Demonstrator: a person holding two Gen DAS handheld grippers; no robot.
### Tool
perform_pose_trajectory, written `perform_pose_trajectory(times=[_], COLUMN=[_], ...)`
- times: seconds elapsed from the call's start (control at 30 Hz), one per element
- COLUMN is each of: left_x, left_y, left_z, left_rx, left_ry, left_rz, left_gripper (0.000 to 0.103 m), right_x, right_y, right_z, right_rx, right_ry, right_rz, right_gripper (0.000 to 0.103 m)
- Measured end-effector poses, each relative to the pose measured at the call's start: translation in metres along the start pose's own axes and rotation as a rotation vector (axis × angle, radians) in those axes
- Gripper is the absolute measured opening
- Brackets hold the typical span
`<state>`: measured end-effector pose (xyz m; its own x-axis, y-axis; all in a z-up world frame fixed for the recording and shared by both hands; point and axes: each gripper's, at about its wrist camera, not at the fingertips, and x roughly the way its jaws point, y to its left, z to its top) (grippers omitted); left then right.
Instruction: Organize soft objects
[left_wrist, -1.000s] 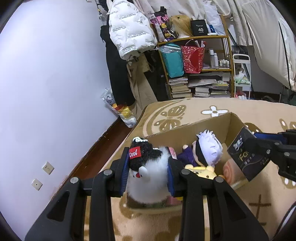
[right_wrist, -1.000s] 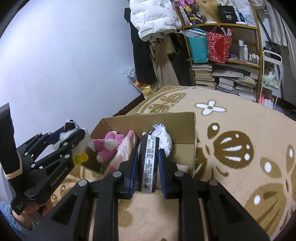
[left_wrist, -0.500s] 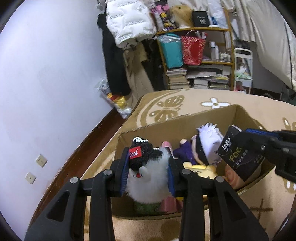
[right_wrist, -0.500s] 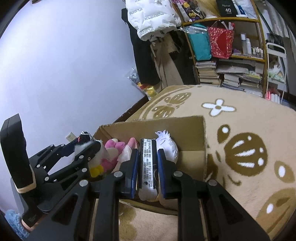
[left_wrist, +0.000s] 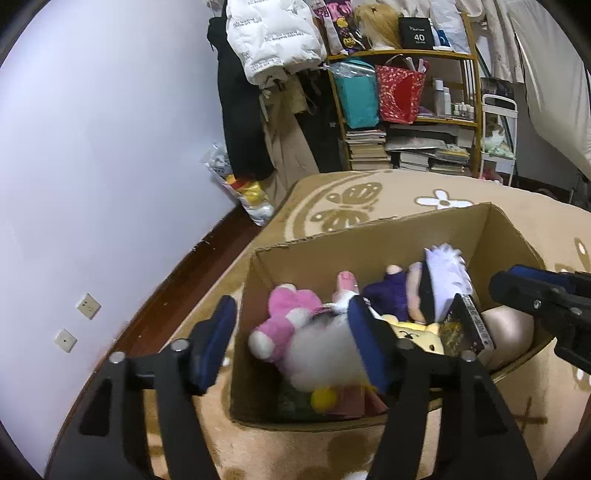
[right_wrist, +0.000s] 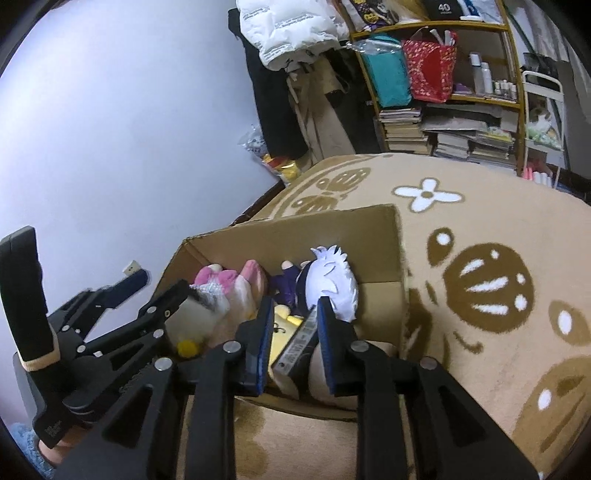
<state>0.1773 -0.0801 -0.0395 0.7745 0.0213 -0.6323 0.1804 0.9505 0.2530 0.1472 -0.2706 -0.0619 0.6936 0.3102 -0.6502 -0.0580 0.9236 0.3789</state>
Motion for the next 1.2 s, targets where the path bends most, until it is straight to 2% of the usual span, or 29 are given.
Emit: perform_pose_trajectory(times=[0.03,0.1,0.17,0.23,0.3,0.43,0.53,0.87,1.0,1.2], left_x=[-0.001,-0.004,-0.008,-0.013,-0.018,-0.032,-0.045,-0.085,-0.109,-0.148], left_y=[0.001,0.004,0.008,0.011,0.014,0.022,0.031,0.048,0.047,0.046], left_z=[0.000,0.000,0.000,0.000,0.000,0.001,0.001,0.002,0.003,0.002], left_rx=[-0.002,-0.020,-0.040,-0.049,-0.049,-0.067,-0.096,-0.104,-0.073,-0.024], left_ry=[-0.001,-0.006,-0.019,-0.028,-0.038,-0.042,-0.039,-0.044,-0.090,-0.146], left_rz=[0.001,0.011,0.016,0.013,0.009,0.027,0.004,0.025,0.079,0.085], left_gripper=[0.071,0.090,0.097,0.099,0.102,0.102,0.103,0.103,0.103,0.103], right_x=[0.000,-0.002,-0.005,-0.010,-0.015,-0.029,-0.039,-0.082,-0.101,-0.135], right_y=[-0.001,-0.003,-0.004,-0.003,-0.003,-0.003,0.000,0.016,0.019,0.021], right_z=[0.000,0.001,0.001,0.002,0.002,0.005,0.005,0.009,0.012,0.012], right_rx=[0.005,0.016,0.019,0.006,-0.011,-0.027,-0.041,-0.076,-0.074,-0.075], right_ry=[-0.001,-0.003,-0.007,-0.009,-0.009,-0.021,-0.016,-0.038,-0.062,-0.102], right_rz=[-0.005,-0.008,-0.009,-0.019,-0.025,-0.051,-0.064,-0.101,-0.112,-0.111], right_gripper=[0.041,0.046,0.054,0.068,0.072,0.093,0.102,0.103,0.103,0.103])
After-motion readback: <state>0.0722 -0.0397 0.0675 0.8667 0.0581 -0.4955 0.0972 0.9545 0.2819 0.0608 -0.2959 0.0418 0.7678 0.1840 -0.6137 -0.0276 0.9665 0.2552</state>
